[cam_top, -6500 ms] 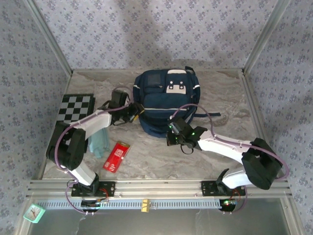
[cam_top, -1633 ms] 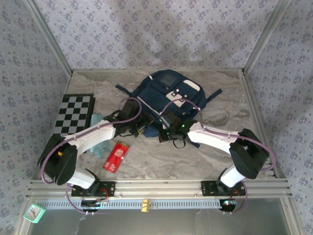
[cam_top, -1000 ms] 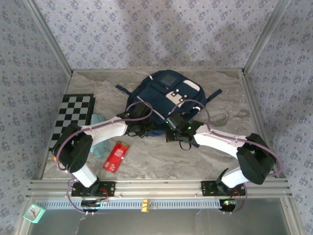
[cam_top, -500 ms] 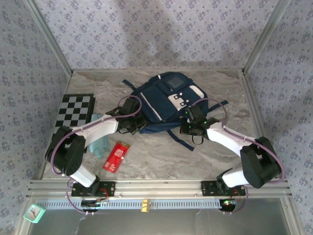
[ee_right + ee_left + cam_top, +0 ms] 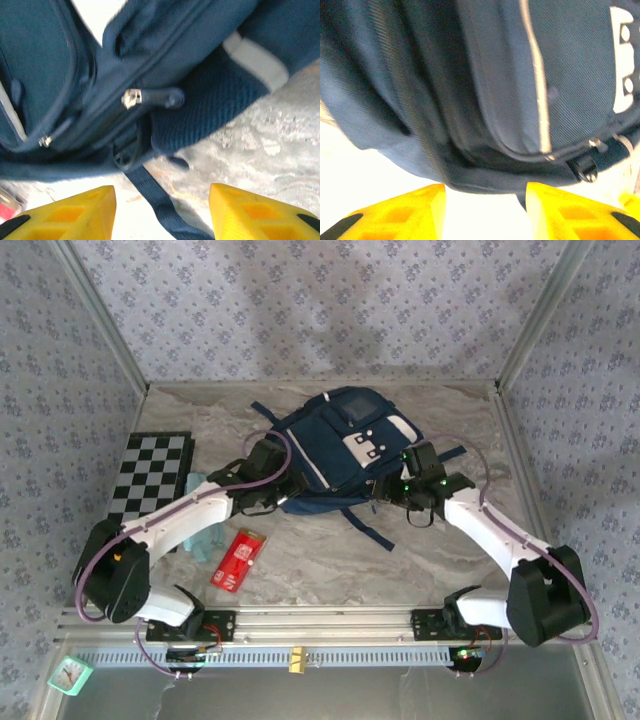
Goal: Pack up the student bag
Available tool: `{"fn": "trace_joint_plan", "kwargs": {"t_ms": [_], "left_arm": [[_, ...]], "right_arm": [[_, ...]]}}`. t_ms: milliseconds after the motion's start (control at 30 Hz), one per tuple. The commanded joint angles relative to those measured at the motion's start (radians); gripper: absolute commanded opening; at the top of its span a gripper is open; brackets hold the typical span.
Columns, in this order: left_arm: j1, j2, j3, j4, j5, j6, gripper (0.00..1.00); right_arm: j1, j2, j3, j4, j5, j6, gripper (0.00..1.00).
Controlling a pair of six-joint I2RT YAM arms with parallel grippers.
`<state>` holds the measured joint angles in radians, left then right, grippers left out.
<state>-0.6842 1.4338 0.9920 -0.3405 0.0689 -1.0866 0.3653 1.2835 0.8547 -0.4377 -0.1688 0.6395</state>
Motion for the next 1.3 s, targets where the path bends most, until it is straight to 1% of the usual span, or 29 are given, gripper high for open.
{"fn": "trace_joint_plan", "kwargs": {"t_ms": [0, 133, 267, 333, 433, 533, 567, 633, 700, 800, 933, 1033, 1067, 1200, 1267], "left_arm": [[-0.042, 0.086, 0.104, 0.017, -0.006, 0.037, 0.46], [-0.097, 0.174, 0.146, 0.065, 0.021, 0.042, 0.45], [-0.111, 0.235, 0.142, 0.069, 0.021, 0.051, 0.44], [-0.112, 0.244, 0.122, 0.072, 0.021, 0.046, 0.43], [-0.124, 0.241, 0.087, 0.091, 0.005, 0.04, 0.43], [-0.128, 0.25, 0.071, 0.087, -0.002, 0.041, 0.41], [-0.129, 0.253, 0.066, 0.088, -0.001, 0.041, 0.41], [-0.131, 0.261, 0.062, 0.079, 0.001, 0.043, 0.4], [-0.137, 0.263, 0.058, 0.064, -0.011, 0.049, 0.4], [-0.143, 0.267, 0.044, 0.066, -0.024, 0.05, 0.4], [-0.145, 0.271, 0.047, 0.065, -0.024, 0.052, 0.4], [-0.147, 0.277, 0.055, 0.05, -0.033, 0.063, 0.4], [-0.148, 0.276, 0.056, 0.045, -0.035, 0.063, 0.4], [-0.154, 0.274, 0.056, 0.037, -0.04, 0.066, 0.4], [-0.158, 0.275, 0.061, 0.031, -0.051, 0.072, 0.4]], "right_arm": [[-0.055, 0.064, 0.069, 0.038, -0.088, 0.136, 0.54], [-0.087, 0.17, 0.125, 0.086, -0.088, 0.22, 0.52], [-0.096, 0.263, 0.185, 0.101, -0.067, 0.244, 0.52], [-0.099, 0.31, 0.231, 0.075, -0.049, 0.252, 0.51], [-0.092, 0.353, 0.252, 0.111, -0.065, 0.272, 0.49], [-0.085, 0.391, 0.289, 0.069, -0.004, 0.273, 0.5], [-0.092, 0.4, 0.291, 0.065, -0.008, 0.284, 0.51], [-0.111, 0.406, 0.274, 0.117, -0.042, 0.319, 0.51], [-0.11, 0.399, 0.277, 0.14, -0.049, 0.336, 0.5], [-0.082, 0.38, 0.305, 0.113, 0.002, 0.338, 0.48], [-0.074, 0.394, 0.327, 0.122, 0.005, 0.365, 0.42], [-0.079, 0.43, 0.369, 0.113, -0.014, 0.36, 0.35], [-0.077, 0.436, 0.372, 0.11, -0.018, 0.356, 0.35], [-0.054, 0.41, 0.369, 0.084, 0.016, 0.345, 0.37], [-0.046, 0.382, 0.35, 0.082, 0.04, 0.348, 0.42]]}}
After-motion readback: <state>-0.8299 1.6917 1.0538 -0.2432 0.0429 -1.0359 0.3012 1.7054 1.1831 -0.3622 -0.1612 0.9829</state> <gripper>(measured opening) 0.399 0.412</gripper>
